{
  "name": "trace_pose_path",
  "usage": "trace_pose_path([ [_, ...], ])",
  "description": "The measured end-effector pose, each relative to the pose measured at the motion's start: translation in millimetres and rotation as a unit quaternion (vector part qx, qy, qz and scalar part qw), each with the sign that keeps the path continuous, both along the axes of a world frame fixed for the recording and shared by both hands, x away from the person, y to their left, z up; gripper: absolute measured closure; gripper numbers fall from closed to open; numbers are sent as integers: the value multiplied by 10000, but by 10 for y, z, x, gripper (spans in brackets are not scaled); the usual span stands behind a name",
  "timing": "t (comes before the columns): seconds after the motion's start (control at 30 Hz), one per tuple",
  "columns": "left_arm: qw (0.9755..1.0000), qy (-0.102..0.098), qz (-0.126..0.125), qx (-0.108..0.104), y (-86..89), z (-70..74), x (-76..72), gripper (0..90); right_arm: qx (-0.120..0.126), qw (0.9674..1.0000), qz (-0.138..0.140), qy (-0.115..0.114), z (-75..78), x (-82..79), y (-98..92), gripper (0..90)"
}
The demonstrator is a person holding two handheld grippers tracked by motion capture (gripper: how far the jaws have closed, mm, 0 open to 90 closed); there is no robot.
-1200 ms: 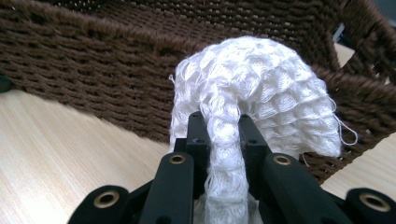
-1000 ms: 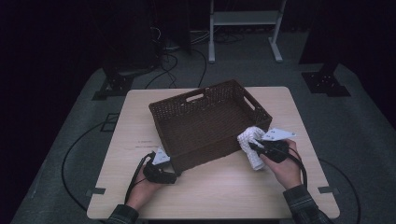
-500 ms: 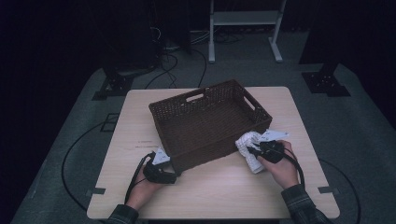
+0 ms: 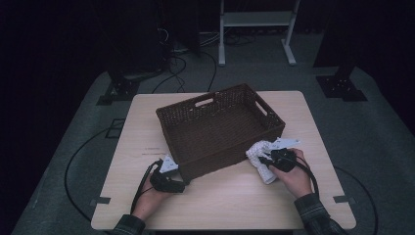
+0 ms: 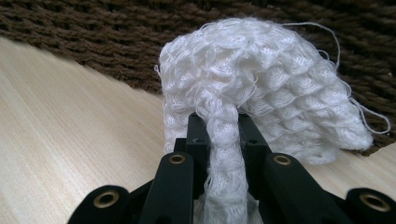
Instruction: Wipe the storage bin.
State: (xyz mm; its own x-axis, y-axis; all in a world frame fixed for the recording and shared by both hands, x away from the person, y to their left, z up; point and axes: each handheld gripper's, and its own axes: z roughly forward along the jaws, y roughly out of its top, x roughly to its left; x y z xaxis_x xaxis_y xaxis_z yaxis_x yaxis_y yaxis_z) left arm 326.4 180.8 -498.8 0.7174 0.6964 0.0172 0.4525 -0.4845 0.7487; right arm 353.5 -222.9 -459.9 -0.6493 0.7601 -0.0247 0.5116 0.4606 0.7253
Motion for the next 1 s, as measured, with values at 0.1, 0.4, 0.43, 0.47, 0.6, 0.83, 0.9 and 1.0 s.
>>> trace_pose_path([
  [0.1, 10000, 0, 0, 0, 0, 0, 0, 222, -60, 9999, 42, 76, -41, 10, -2, 784],
  [0.4, 10000, 2, 3, 0, -1, 0, -1, 222, -156, 9996, 154, 156, -91, -16, 18, 784],
  [0.43, 10000, 1, 2, 0, 0, 0, -1, 222, -128, 9997, 137, 142, -80, -25, 20, 784],
  [0.47, 10000, 1, 3, -1, 0, 0, -1, 222, -109, 9998, 127, 106, -71, -29, 17, 784],
  [0.6, 10000, 1, 2, -1, 0, 0, 0, 222, -36, 9999, 127, -9, -29, -45, 6, 784],
  [0.83, 10000, -3, 2, -2, -2, 0, 3, 223, 182, 9995, 115, -251, 96, -87, 14, 784],
  [0.9, 10000, -1, 4, -1, -3, 0, 3, 223, 236, 9992, 105, -313, 132, -95, 10, 784],
  [1.0, 10000, -1, 6, -2, -4, 0, 3, 223, 295, 9987, 84, -400, 179, -102, -3, 784],
])
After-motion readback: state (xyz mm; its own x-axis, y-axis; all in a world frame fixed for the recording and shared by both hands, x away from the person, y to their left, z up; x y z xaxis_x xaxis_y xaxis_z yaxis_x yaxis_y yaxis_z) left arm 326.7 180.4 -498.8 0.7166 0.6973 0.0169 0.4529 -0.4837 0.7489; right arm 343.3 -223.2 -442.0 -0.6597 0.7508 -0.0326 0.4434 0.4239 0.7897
